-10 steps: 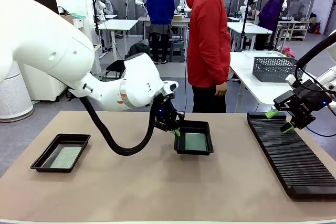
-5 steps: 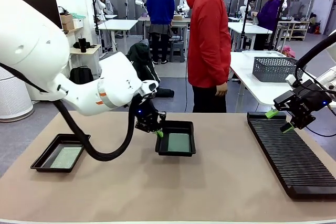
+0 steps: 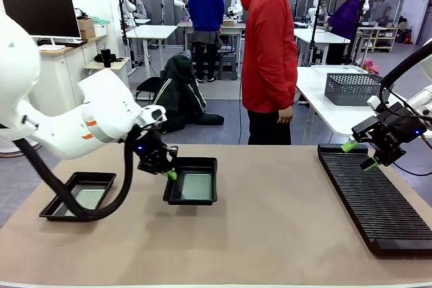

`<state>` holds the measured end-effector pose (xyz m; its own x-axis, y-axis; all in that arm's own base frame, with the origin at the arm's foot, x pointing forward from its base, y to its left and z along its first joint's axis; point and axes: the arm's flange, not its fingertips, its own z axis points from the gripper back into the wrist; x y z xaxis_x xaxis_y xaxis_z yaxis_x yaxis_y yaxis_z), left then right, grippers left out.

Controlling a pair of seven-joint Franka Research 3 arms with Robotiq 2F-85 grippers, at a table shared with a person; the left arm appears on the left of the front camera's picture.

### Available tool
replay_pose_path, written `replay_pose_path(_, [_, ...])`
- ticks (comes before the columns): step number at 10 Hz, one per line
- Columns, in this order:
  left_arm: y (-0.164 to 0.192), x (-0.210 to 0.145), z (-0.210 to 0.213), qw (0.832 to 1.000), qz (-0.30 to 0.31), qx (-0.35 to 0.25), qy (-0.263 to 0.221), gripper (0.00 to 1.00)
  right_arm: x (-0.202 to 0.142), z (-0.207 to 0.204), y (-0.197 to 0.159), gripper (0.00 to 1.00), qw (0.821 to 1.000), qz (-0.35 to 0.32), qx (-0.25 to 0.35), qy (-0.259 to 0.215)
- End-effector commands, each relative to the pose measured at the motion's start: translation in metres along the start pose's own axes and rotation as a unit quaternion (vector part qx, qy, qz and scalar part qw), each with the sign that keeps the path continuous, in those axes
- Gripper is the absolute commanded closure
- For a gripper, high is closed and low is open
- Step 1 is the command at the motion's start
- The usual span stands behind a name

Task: Inspect and transfer BCBs to ESD trays.
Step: Pick up the ESD tray and place it on the left side of the table.

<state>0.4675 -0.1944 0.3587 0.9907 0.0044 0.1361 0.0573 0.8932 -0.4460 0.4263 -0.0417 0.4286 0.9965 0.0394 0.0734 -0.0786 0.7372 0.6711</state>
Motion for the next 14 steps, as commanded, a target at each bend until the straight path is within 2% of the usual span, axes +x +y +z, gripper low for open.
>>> replay_pose_path(1, [0.028,-0.010,0.019,1.000,-0.006,-0.009,0.007,0.97,-0.001,0.000,0.002,0.00,1.000,-0.006,-0.001,-0.003])
replay_pose_path(7, [0.100,-0.013,0.053,1.000,-0.010,-0.001,0.014,0.97,-0.001,0.000,0.002,0.00,1.000,-0.006,-0.001,-0.003])
replay_pose_path(14, [0.120,-0.018,0.055,1.000,-0.011,0.002,0.008,0.97,-0.001,0.000,0.002,0.00,1.000,-0.006,-0.001,-0.003])
